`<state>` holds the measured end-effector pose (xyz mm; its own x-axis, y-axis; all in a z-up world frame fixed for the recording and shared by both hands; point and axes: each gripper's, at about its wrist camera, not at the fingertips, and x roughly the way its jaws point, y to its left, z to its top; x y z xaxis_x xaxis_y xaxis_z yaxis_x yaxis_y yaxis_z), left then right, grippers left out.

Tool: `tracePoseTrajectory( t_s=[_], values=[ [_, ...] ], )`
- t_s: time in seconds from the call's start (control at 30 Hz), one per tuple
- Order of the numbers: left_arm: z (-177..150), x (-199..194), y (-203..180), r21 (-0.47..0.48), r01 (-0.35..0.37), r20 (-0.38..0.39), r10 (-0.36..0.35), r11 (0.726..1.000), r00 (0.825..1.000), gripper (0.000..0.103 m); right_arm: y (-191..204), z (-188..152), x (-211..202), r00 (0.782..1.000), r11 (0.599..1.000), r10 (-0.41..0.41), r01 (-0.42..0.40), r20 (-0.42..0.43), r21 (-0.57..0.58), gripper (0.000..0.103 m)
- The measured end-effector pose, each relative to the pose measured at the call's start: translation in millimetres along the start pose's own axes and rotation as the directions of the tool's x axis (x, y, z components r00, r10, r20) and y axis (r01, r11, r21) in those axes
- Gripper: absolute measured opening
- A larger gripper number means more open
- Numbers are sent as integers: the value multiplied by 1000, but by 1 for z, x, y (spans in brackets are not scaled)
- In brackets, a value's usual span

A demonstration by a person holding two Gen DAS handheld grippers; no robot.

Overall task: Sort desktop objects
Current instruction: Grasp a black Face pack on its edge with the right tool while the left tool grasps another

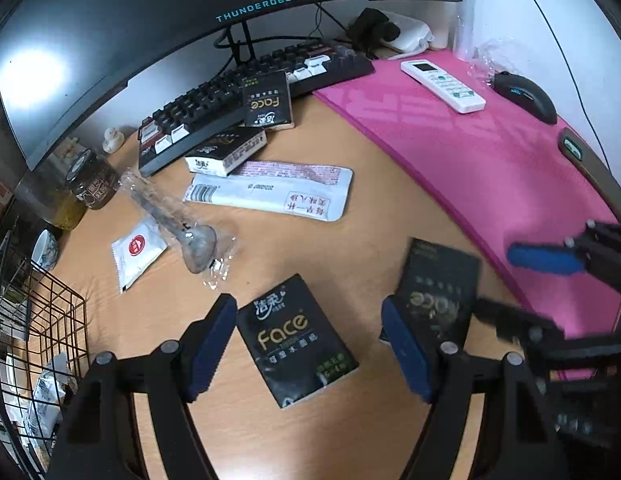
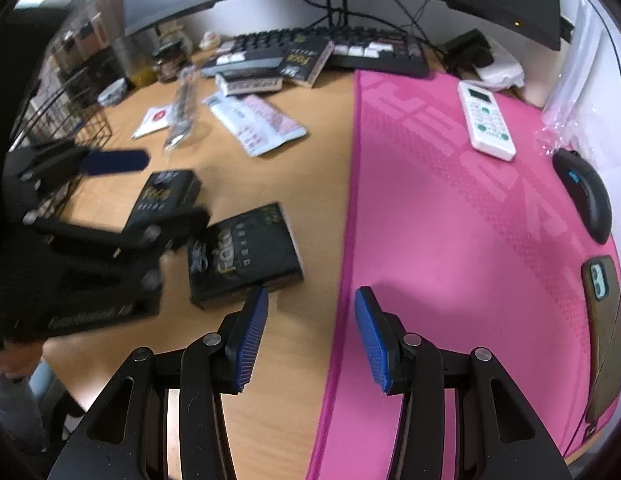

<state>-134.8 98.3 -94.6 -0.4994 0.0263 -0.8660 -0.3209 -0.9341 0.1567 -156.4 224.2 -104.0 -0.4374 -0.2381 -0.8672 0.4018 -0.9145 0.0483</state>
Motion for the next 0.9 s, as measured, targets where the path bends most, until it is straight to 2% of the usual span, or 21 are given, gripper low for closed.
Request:
tracePoseTrajectory(
  t_s=[0.13,0.27,0.43,0.6,0.77,0.83,0.9],
  values=[
    [-4,-3,0,0,19,-8,-19,1000,1000,78,-5,14,7,1000,1000,-3,2,19,26,45],
    [-5,-16,13,-39,-7,7,7,999,1000,78,-4,23,5,1000,999,12,-14,22,52,45],
    [-11,-30,42,-124,-5,10,6,992,1000,78,15,33,-5,998,997,48,-50,44,56,45],
    [-22,-32,62,-183,-15,-6,15,983,1000,78,42,36,6,997,997,71,-72,27,28,45],
    [-25,-31,67,-199,-7,-10,5,980,1000,78,55,35,17,999,999,44,-44,17,14,46],
    [-25,-29,67,-204,-2,-13,-1,979,1000,78,52,35,20,998,997,63,-63,9,33,53],
    [-25,-28,67,-211,-2,-14,-1,977,1000,78,49,35,23,996,995,88,-88,6,55,54]
  ],
)
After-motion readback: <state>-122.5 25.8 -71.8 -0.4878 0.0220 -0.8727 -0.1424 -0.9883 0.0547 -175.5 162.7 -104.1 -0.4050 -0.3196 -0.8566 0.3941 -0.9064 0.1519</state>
